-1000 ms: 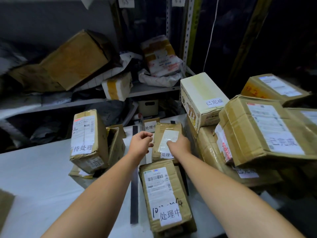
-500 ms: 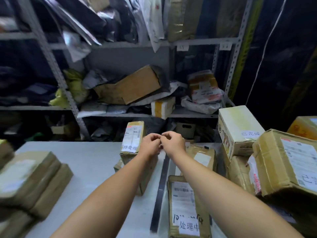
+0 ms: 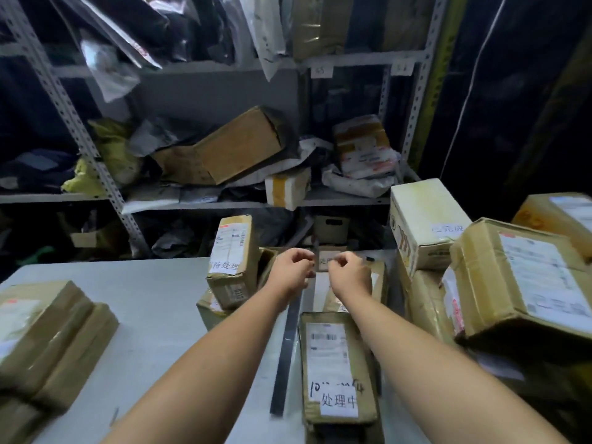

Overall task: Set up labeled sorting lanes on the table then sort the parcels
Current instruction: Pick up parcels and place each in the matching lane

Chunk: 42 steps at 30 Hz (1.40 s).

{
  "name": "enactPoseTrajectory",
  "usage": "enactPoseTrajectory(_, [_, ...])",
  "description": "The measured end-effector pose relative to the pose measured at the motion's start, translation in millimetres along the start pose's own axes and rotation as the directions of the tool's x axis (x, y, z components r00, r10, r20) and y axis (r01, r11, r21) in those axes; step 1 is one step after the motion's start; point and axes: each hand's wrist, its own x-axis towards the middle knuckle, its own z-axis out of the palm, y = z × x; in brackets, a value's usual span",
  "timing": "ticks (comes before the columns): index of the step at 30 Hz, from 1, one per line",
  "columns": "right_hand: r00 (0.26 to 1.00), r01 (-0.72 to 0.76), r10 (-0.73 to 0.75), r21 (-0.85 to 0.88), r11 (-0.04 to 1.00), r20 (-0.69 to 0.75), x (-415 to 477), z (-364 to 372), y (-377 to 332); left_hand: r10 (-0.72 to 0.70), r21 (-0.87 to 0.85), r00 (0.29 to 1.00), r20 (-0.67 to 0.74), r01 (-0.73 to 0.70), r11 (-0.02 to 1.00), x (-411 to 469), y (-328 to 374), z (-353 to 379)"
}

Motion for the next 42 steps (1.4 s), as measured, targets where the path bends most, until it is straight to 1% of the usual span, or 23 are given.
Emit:
enactPoseTrajectory(2, [0.996,-0.081,0.078,-0.067,0.994,-0.046,6.8,-21.7,25.7,-0.022,-0.025,0.997,0.072,0.023,0.999,4.2,-1.5,24.1])
enactPoseTrajectory(4, [0.987,-0.158,0.152,-0.129,0.979,-0.055,10.4,-39.0,48.4,-0.039,-0.042,0.989,0.145,0.046,0.998,7.5,-3.7,45.2])
enactPoseTrajectory(7, [0.984,-0.177,0.17,-0.217,0.96,-0.049,9.9,-47.1,71.0,-0.044,-0.033,0.973,0.226,0.053,0.998,10.6,-8.0,69.0])
enactPoseTrajectory(9, [0.983,-0.181,0.176,-0.268,0.946,-0.044,8.2,-42.8,75.3,-0.046,0.009,0.965,0.258,0.046,0.999,14.2,-12.0,80.1])
enactPoseTrajectory(15, [0.937,-0.329,0.348,-0.394,0.858,-0.026,9.2,-31.2,87.9,-0.093,0.171,0.937,0.336,0.036,0.985,26.7,-22.0,104.2])
enactPoseTrajectory(19, [0.924,-0.354,0.379,-0.484,0.8,-0.05,6.8,-20.2,92.4,-0.091,0.248,0.922,0.376,-0.005,0.969,36.1,-26.5,111.8])
enactPoseTrajectory(23, [0.919,-0.382,0.368,-0.537,0.752,-0.138,11.9,-5.8,91.1,-0.086,0.269,0.905,0.417,-0.033,0.963,45.1,-28.7,114.4])
enactPoseTrajectory(28, [0.916,-0.359,0.382,-0.668,0.651,-0.121,25.3,-9.8,89.4,-0.106,0.302,0.903,0.417,-0.027,0.953,60.7,-38.3,108.5])
enactPoseTrajectory(31, [0.905,-0.301,0.425,-0.753,0.585,-0.031,25.8,-16.6,87.0,-0.118,0.312,0.905,0.41,-0.017,0.95,65.8,-46.4,105.8])
enactPoseTrajectory(33, [0.899,-0.265,0.438,-0.799,0.54,-0.002,22.9,-19.1,87.0,-0.127,0.317,0.904,0.409,-0.011,0.948,66.1,-49.4,104.9])
enactPoseTrajectory(37, [0.908,-0.231,0.418,-0.841,0.49,-0.006,17.8,-23.3,88.0,-0.156,0.33,0.895,0.419,0.01,0.944,65.2,-50.9,106.0])
enactPoseTrajectory(42, [0.9,-0.229,0.435,-0.853,0.469,-0.002,5.8,-27.0,87.0,-0.153,0.312,0.895,0.418,0.017,0.95,61.0,-44.7,110.2])
